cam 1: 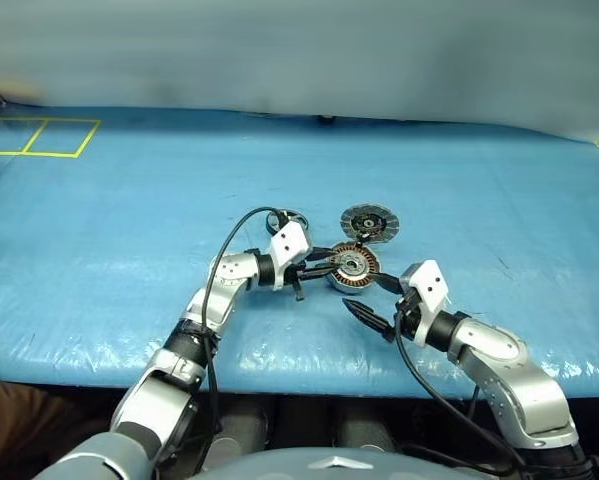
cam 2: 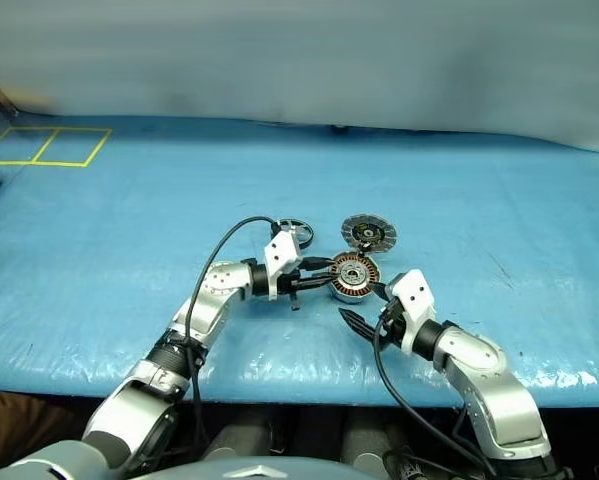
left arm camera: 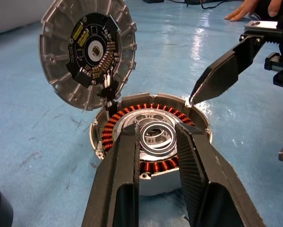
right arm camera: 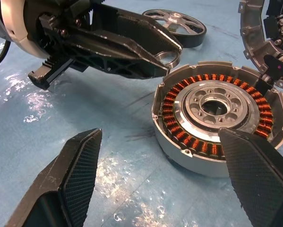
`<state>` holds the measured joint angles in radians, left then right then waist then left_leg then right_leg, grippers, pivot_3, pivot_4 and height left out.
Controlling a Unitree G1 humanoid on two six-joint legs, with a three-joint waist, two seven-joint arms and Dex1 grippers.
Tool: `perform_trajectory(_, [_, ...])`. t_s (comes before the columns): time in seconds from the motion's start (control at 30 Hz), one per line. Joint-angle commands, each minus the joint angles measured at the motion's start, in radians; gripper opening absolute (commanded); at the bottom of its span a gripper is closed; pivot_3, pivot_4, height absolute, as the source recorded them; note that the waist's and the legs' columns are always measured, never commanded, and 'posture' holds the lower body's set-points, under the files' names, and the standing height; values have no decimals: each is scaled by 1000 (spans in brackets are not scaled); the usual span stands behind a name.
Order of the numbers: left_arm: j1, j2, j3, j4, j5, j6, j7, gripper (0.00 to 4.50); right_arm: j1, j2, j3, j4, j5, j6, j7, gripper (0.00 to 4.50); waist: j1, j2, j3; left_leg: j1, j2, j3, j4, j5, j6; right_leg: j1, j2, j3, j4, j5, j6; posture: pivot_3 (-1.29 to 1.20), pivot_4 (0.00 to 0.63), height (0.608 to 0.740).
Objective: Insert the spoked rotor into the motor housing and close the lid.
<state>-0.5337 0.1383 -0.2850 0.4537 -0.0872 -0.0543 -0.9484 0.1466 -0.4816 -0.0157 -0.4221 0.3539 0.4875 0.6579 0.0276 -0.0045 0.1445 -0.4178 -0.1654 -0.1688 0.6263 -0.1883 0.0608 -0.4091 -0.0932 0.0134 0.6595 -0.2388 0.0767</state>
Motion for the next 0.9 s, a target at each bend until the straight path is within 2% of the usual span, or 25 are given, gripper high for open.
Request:
perform_trajectory(0.03, [-57, -16, -2, 46, 9, -46, -6, 1070, 14, -4, -9, -25, -15, -33, -17, 4108, 0, 0, 0, 0, 0, 0, 0, 0, 0, 0, 0, 0, 0, 0, 0, 0, 150, 740])
perform_trajectory(0.37, [-155, -72, -16, 219, 23, -94, -57, 1070, 51, 3, -1, -30, -41, -57, -47, 4108, -2, 0, 0, 0, 0, 0, 1, 0, 0, 0, 0, -1, 0, 0, 1, 0, 150, 740])
perform_trajectory(0.9, [-229, -115, -8, 410, 85, -161, -36, 1070, 96, 16, 0, -48, -52, -82, -85, 4108, -9, 0, 0, 0, 0, 0, 1, 0, 0, 0, 1, -1, 1, 0, 1, 0, 150, 740])
